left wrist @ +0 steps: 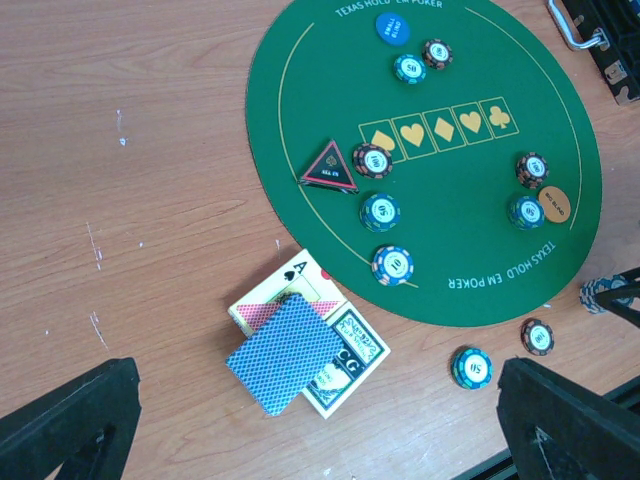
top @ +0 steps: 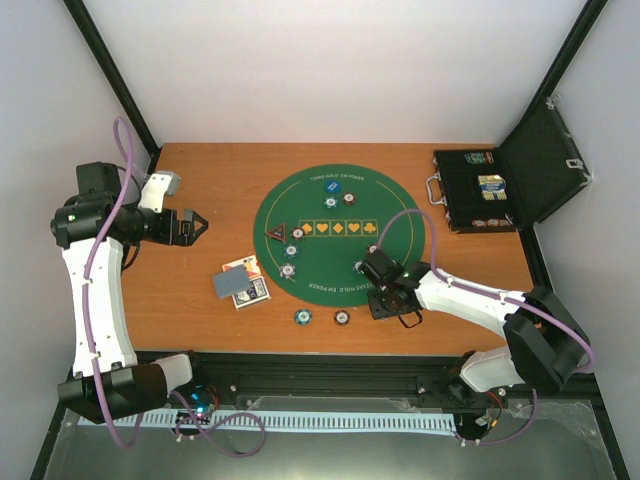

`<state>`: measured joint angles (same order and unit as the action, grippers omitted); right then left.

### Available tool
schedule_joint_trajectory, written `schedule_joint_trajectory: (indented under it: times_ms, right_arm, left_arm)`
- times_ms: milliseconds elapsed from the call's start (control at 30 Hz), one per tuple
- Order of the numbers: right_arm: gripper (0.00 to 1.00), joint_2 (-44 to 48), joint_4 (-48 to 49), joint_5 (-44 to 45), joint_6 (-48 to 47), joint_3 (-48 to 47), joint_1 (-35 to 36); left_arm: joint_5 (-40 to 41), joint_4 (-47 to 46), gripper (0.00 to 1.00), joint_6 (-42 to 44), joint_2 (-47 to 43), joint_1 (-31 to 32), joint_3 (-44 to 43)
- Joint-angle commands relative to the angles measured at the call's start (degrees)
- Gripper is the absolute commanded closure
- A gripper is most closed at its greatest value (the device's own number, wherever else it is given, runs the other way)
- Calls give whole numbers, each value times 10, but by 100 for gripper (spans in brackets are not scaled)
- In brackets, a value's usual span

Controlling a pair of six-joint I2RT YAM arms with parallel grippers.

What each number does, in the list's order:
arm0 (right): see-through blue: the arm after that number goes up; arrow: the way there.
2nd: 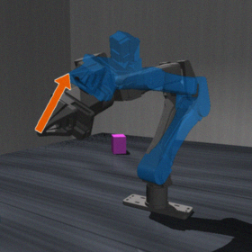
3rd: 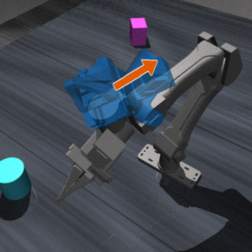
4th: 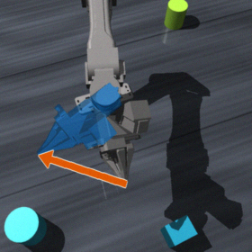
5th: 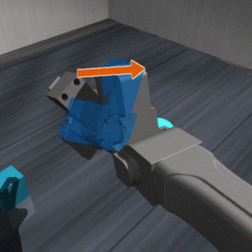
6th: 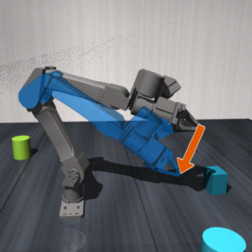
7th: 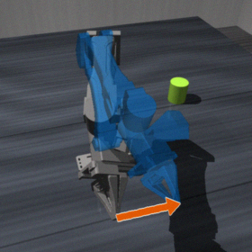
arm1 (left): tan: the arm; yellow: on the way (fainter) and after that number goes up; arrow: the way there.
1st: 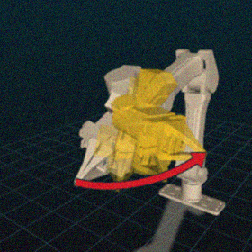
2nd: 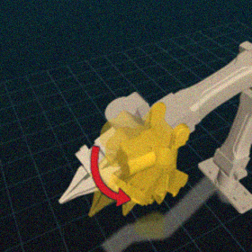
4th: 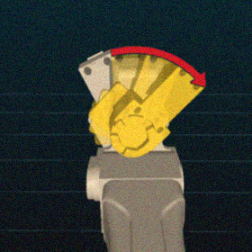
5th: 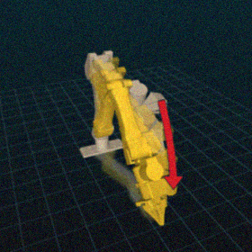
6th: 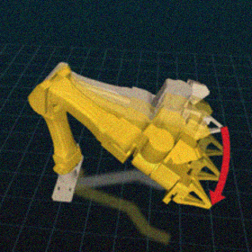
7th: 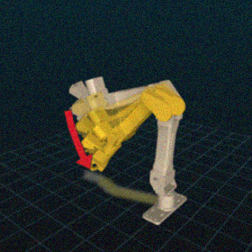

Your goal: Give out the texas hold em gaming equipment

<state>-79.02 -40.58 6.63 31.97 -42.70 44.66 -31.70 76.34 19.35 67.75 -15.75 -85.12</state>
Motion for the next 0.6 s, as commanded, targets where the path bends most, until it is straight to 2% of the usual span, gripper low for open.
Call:
schedule_joint_trajectory:
  times_ms: [0, 100, 300, 567]
  right_arm:
    - [51, -6, -1, 0, 4, 9, -4]
    - [47, -7, 0, -1, 4, 9, -4]
    - [50, -7, -1, 1, 3, 8, -4]
    - [66, 0, -10, 4, 3, -1, -4]
  left_arm:
    - [-2, 5, 0, 7, -7, -3, -17]
    - [-2, 7, 0, 8, -6, -3, -18]
    - [-3, 6, 0, 7, -5, -4, -20]
    - [-1, 5, 0, 7, -4, -3, -21]
